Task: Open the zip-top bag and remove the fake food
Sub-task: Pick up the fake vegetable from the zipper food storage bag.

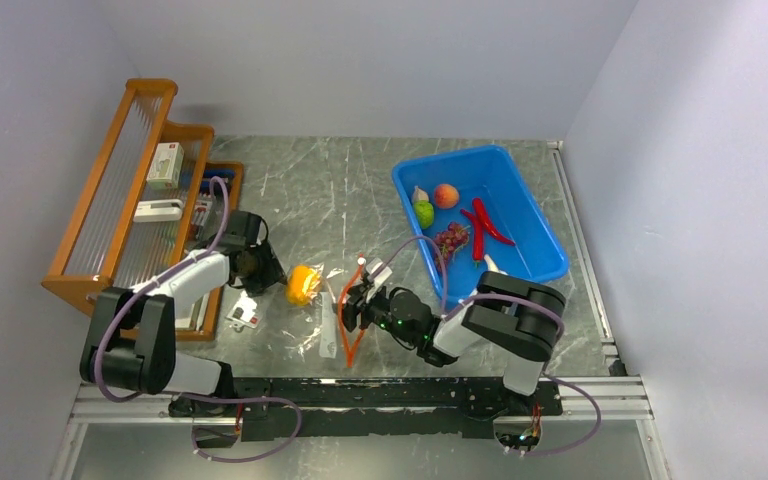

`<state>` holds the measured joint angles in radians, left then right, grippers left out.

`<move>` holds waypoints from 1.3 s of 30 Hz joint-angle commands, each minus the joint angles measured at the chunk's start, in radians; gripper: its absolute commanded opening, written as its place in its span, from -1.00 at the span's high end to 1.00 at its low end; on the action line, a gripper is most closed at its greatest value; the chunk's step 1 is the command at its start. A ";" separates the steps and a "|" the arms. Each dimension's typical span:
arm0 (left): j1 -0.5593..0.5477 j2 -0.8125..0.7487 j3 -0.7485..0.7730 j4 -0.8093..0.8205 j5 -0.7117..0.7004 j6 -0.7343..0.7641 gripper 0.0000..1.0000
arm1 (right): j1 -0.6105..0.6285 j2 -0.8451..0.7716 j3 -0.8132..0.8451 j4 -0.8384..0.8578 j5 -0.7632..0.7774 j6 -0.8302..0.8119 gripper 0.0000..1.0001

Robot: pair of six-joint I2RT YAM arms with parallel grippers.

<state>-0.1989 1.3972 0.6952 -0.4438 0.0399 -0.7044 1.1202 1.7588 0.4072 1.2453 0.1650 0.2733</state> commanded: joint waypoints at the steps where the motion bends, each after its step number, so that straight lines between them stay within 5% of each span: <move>1: -0.008 -0.037 -0.048 0.033 0.042 -0.010 -0.18 | 0.003 0.068 0.033 0.042 -0.011 0.040 -0.16; 14: -0.010 -0.263 0.165 -0.214 -0.071 0.008 -0.29 | 0.001 0.090 -0.018 0.125 0.063 0.187 -0.16; 20: -0.009 -0.237 0.039 0.065 0.347 -0.004 0.08 | 0.001 0.125 -0.075 0.300 0.076 0.228 -0.10; 24: -0.017 -0.131 -0.026 0.107 0.351 -0.009 0.39 | 0.002 0.137 -0.058 0.296 0.036 0.266 -0.10; 28: -0.019 -0.040 -0.058 0.132 0.299 0.002 0.49 | 0.001 0.161 -0.031 0.269 -0.016 0.281 -0.09; 35: -0.026 0.005 -0.109 0.170 0.277 -0.003 0.56 | -0.030 0.118 0.088 -0.140 -0.006 0.436 -0.14; 39: -0.037 -0.029 -0.103 0.136 0.239 0.001 0.56 | -0.127 0.139 0.254 -0.496 -0.180 0.585 -0.17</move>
<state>-0.2199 1.4059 0.5911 -0.3138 0.3138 -0.7113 1.0740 1.8980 0.5312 1.1175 0.1093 0.6888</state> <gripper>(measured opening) 0.220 0.576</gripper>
